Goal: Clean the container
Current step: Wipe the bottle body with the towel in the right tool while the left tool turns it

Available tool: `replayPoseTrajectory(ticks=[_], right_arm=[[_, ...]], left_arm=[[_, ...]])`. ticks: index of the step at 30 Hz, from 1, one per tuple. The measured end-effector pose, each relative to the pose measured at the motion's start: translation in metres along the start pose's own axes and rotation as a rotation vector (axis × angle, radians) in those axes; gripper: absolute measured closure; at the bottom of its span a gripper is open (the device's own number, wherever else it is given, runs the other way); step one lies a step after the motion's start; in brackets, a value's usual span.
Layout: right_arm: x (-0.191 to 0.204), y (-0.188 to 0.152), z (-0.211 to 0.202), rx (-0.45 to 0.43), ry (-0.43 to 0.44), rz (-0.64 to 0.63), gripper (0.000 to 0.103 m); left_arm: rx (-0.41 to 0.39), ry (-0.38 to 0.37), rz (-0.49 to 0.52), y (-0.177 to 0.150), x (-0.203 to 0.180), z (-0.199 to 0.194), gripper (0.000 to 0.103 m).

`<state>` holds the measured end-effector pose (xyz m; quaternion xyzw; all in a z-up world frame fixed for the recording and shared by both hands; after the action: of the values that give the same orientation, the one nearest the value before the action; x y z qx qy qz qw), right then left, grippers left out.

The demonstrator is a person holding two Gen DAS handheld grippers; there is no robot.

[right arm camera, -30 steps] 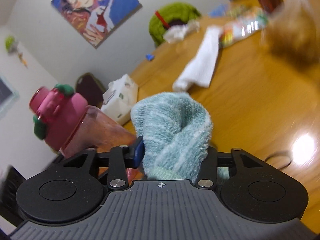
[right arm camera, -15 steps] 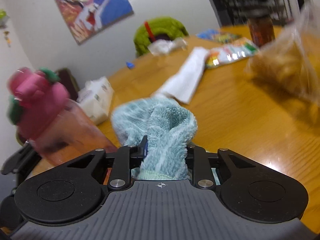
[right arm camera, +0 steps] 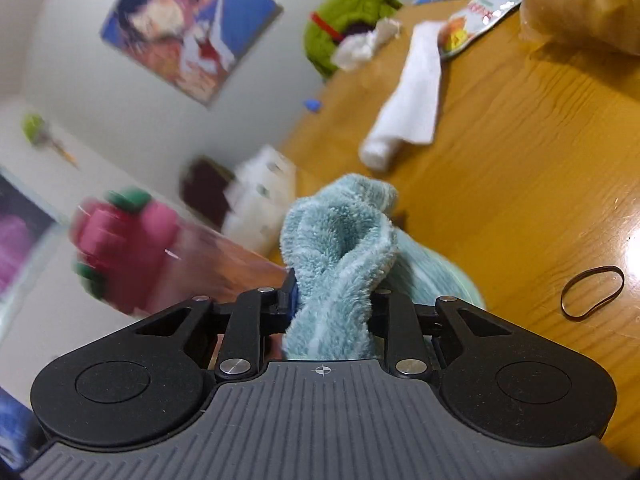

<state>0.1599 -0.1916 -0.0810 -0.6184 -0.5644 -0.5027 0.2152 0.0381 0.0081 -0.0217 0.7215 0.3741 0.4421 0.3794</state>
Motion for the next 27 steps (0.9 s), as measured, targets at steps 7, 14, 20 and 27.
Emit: replayPoseTrajectory(ticks=[7, 14, 20, 27], right_arm=[[0.017, 0.006, -0.041, -0.094, 0.322, 0.03, 0.077], [0.003, 0.005, -0.011, -0.018, 0.111, 0.096, 0.075], [0.008, 0.005, -0.01, -0.067, 0.028, 0.013, 0.073], [0.015, 0.007, -0.024, -0.142, 0.059, -0.031, 0.072]], left_arm=[[-0.008, -0.016, 0.005, 0.001, -0.002, 0.0, 0.03], [-0.025, -0.032, 0.013, 0.001, -0.006, 0.0, 0.03], [0.042, 0.014, 0.013, 0.004, -0.005, -0.007, 0.012], [0.102, 0.022, 0.089, 0.009, -0.012, -0.024, 0.021]])
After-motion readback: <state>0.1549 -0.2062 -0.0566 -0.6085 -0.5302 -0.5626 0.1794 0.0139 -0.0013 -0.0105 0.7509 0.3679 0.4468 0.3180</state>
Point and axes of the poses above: each gripper's, at about its wrist camera, not at the fingertips, and z roughly the way its jaws point, x to its left, y to its top, the point moved 3 cm from there along z, roughly the way its jaws point, and after that the axes turned 13 degrees about z, right-handed, at the moved point
